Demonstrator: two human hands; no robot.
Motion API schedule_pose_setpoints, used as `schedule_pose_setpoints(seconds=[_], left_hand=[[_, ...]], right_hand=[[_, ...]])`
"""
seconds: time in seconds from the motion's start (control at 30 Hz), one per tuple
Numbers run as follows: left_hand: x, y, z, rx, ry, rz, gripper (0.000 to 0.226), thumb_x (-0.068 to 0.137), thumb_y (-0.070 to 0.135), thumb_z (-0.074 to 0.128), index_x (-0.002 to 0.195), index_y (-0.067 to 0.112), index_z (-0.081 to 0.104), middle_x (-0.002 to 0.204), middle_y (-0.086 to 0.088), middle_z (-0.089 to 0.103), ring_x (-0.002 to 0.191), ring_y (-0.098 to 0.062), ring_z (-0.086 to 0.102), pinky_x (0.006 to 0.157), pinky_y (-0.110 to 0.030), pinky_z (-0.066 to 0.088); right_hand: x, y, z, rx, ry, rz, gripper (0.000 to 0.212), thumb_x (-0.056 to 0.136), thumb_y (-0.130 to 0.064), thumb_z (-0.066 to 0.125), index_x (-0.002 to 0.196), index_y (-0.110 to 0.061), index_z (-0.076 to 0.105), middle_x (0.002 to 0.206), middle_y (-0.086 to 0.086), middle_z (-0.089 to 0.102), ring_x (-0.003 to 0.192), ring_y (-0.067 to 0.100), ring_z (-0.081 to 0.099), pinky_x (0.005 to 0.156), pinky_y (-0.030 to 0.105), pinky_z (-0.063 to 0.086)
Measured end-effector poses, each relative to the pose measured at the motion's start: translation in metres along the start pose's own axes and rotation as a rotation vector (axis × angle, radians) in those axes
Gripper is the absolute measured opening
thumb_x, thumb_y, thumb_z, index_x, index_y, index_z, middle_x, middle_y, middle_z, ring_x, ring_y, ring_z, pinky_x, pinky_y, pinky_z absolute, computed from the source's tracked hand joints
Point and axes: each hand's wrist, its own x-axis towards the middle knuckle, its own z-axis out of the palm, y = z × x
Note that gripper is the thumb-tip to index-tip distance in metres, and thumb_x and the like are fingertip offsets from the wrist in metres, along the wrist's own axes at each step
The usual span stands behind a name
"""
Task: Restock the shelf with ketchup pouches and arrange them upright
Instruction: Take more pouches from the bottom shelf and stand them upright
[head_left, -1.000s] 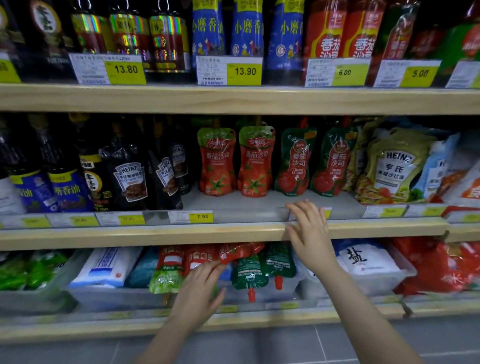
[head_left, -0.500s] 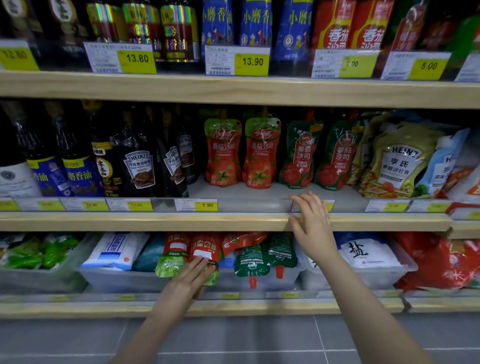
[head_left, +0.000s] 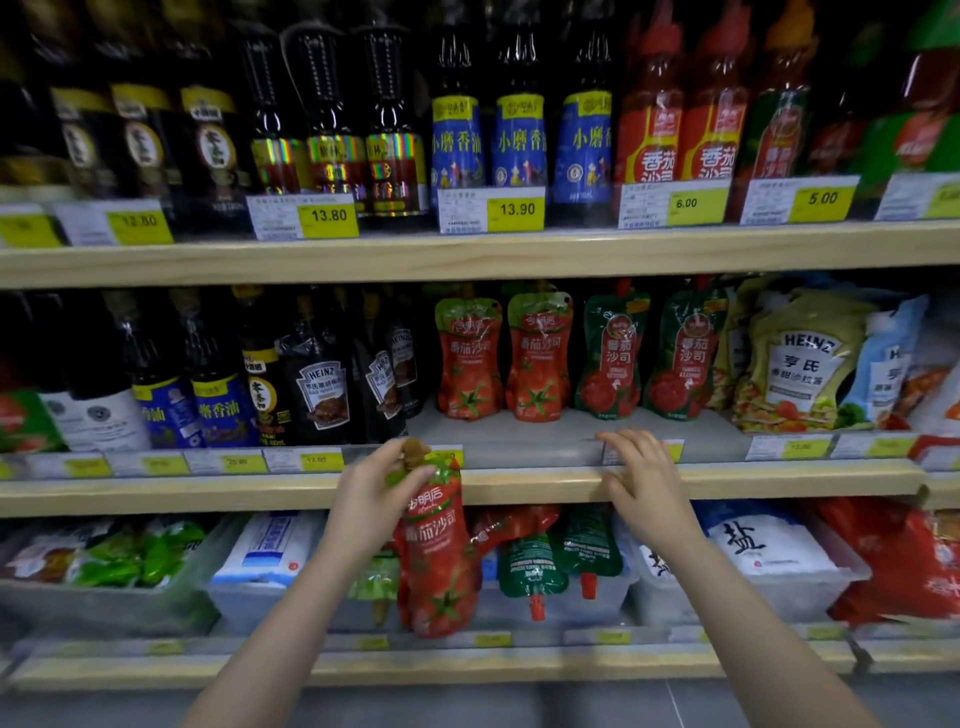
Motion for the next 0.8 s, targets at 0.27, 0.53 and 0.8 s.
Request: schedule_pose_setpoints(seconds=[0.27, 0.53, 0.8], left_hand=[[0.056, 0.062, -0.004, 0.045, 0.301, 0.312, 0.025, 0.082, 0.03, 0.064, 0.098, 0.011, 0.065, 0.081, 0.019, 0.06, 0.079, 0.013, 0.058, 0.062, -0.006, 0.044], [0.086, 0.108, 0.017, -0.111, 0.312, 0.457, 0.024, 0.083, 0.04, 0.062, 0.09, 0.017, 0.064, 0.078, 0.023, 0.061, 0.074, 0.008, 0.06, 0.065, -0.006, 0.042], [0.098, 0.104, 0.041, -0.243, 0.113, 0.168, 0.027, 0.085, 0.03, 0.065, 0.064, 0.013, 0.062, 0.052, -0.001, 0.06, 0.048, -0.005, 0.047, 0.048, -0.021, 0.037]], right_hand=[[0.001, -0.005, -0.003, 0.018, -0.058, 0.055, 0.045, 0.082, -0.006, 0.058, 0.126, -0.016, 0.051, 0.123, 0.004, 0.051, 0.119, 0.023, 0.039, 0.104, 0.031, 0.027], [0.009, -0.064, -0.019, 0.617, -0.249, 0.126, 0.068, 0.06, -0.06, 0.074, 0.12, -0.051, 0.044, 0.123, -0.032, 0.049, 0.115, -0.016, 0.042, 0.094, 0.006, 0.035], [0.008, -0.067, -0.011, 0.923, -0.452, 0.234, 0.04, 0.072, -0.014, 0.077, 0.109, -0.021, 0.063, 0.105, -0.002, 0.072, 0.097, 0.015, 0.067, 0.081, 0.026, 0.054]])
